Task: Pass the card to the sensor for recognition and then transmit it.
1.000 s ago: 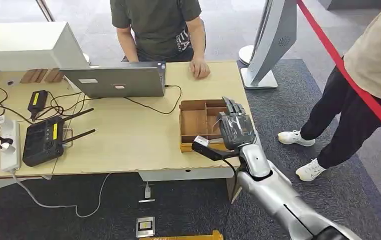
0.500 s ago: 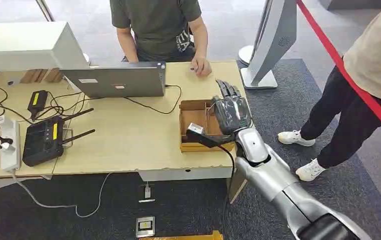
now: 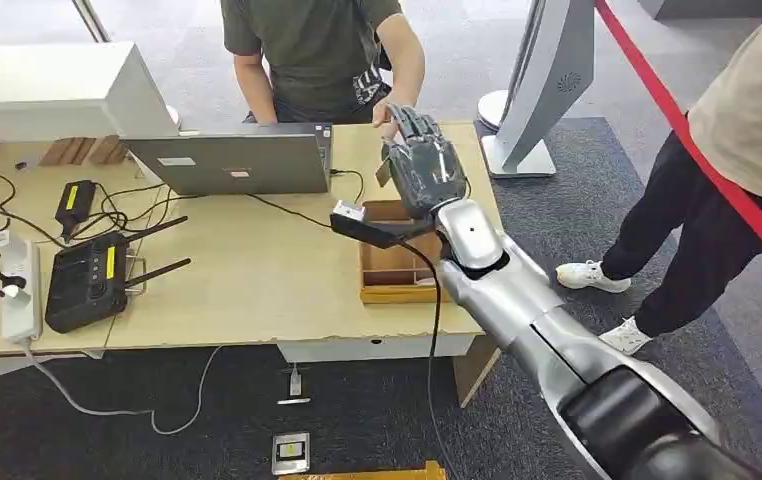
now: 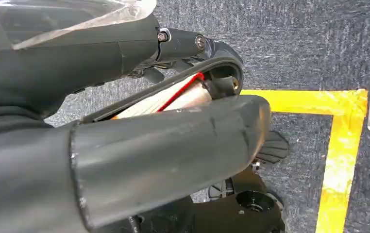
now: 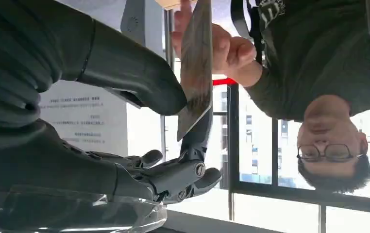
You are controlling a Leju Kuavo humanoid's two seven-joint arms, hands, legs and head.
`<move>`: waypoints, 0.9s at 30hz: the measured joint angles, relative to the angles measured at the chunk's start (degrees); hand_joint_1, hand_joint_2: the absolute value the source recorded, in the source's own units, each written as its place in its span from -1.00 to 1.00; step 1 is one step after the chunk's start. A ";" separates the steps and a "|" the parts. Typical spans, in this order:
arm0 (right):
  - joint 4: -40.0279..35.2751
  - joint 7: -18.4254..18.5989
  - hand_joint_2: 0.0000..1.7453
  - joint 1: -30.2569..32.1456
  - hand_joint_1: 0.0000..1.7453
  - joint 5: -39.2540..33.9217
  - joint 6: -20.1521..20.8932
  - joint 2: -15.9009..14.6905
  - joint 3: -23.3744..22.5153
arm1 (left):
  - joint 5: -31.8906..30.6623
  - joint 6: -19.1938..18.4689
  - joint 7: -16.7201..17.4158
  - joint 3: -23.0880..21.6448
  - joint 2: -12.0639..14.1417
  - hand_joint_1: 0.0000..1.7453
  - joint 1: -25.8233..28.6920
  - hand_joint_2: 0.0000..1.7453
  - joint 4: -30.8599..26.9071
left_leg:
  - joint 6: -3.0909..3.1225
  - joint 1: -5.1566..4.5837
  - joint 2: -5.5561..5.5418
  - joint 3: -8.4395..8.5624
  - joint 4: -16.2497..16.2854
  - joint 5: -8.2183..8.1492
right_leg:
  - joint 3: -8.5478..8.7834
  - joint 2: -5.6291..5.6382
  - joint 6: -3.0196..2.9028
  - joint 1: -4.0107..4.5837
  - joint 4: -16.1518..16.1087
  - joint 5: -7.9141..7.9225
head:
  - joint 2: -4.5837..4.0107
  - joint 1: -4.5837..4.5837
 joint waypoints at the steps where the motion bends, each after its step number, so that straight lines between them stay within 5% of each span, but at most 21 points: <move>1: 0.79 -0.09 1.00 -0.48 1.00 0.00 0.00 0.42 0.16 | 0.02 0.00 0.00 0.00 0.02 -1.00 0.00 -1.00 0.00 | 0.00 0.00 0.00 0.00 0.00 0.00 | 0.00 0.00 0.00 0.00 0.00 0.00 | 0.00 0.02; 21: 11.07 0.24 1.00 -4.23 1.00 0.28 0.24 4.79 2.41 | 0.44 0.35 0.37 0.00 0.00 -1.00 0.05 -1.00 0.00 | 0.00 0.00 0.00 0.01 0.00 0.00 | 0.00 0.00 0.00 0.00 0.00 0.00 | 0.00 0.02; 23: 11.68 0.26 1.00 -4.33 -1.00 0.33 0.24 4.88 2.58 | 0.44 0.35 0.48 0.00 0.00 -1.00 0.05 -1.00 0.00 | 0.00 0.00 0.00 0.02 0.00 0.00 | 0.00 0.00 0.00 0.00 0.00 0.00 | 0.00 0.02; 24: 11.87 0.39 -1.00 -4.35 -1.00 0.48 0.20 4.88 2.69 | 0.42 0.35 0.48 0.00 0.00 -1.00 0.05 -1.00 0.00 | 0.00 0.00 0.00 0.02 0.00 0.00 | 0.00 0.00 0.00 0.00 0.00 0.00 | 0.00 0.02; 27: 12.55 0.90 -1.00 -4.38 -1.00 1.62 -0.24 4.85 2.95 | 0.35 0.35 0.63 0.00 0.00 -1.00 0.06 -1.00 0.00 | 0.00 0.00 0.00 0.02 0.00 0.00 | 0.00 0.00 0.00 0.00 0.00 0.00 | 0.00 0.02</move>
